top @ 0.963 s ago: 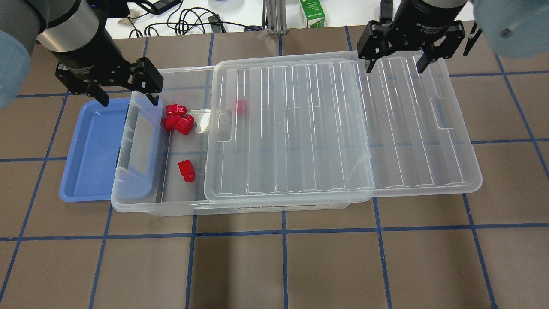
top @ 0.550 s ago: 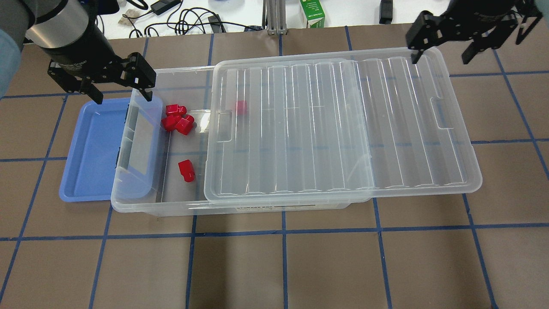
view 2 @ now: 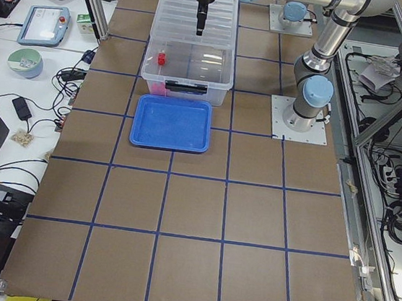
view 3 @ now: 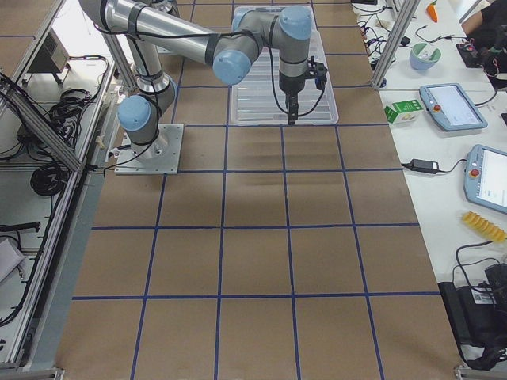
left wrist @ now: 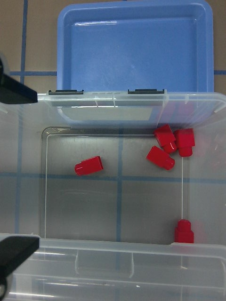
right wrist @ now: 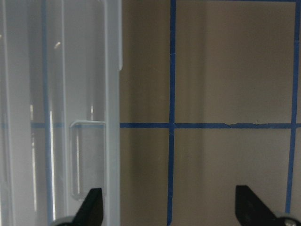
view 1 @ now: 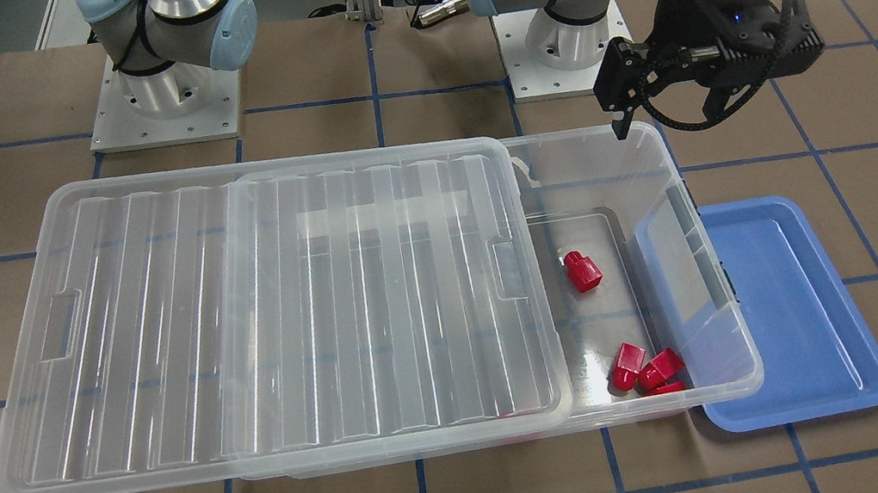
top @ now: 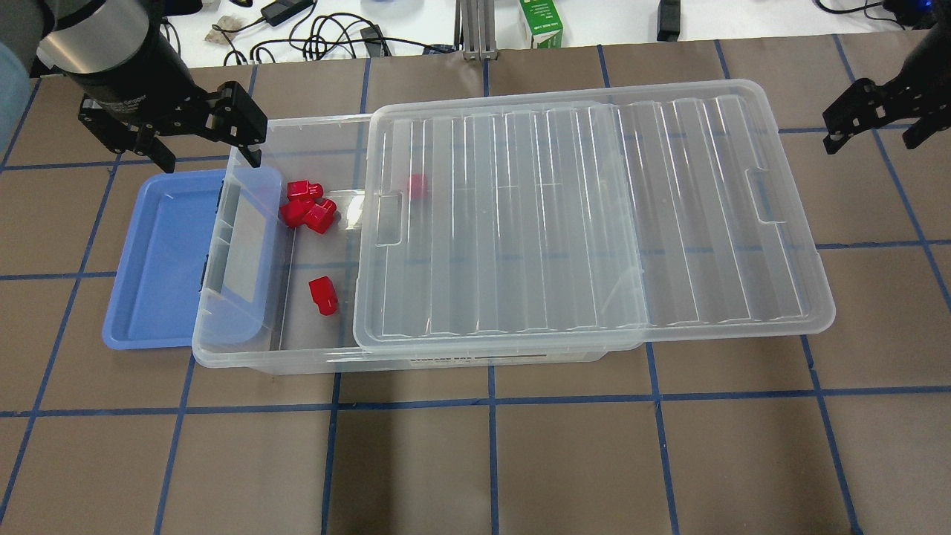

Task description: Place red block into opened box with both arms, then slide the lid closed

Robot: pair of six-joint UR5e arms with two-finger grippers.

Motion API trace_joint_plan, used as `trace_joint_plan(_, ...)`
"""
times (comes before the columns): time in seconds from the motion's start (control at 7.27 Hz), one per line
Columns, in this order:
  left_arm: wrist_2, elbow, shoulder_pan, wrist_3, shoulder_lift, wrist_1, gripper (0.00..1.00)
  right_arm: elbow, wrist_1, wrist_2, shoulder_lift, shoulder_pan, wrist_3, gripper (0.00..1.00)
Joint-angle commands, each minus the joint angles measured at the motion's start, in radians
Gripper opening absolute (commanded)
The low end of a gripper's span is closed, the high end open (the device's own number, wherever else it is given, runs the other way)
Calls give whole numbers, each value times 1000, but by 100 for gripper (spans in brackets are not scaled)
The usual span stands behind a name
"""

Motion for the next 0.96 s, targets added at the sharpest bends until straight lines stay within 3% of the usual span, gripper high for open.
trace_joint_plan(0.0,0,2,-3,0,0,0,100,81,-73,-4,51,-14,-19,100)
trace_joint_plan(0.83,2,-4,-3,0,8,-14,100,90,-56,1,60,-5,-8,100)
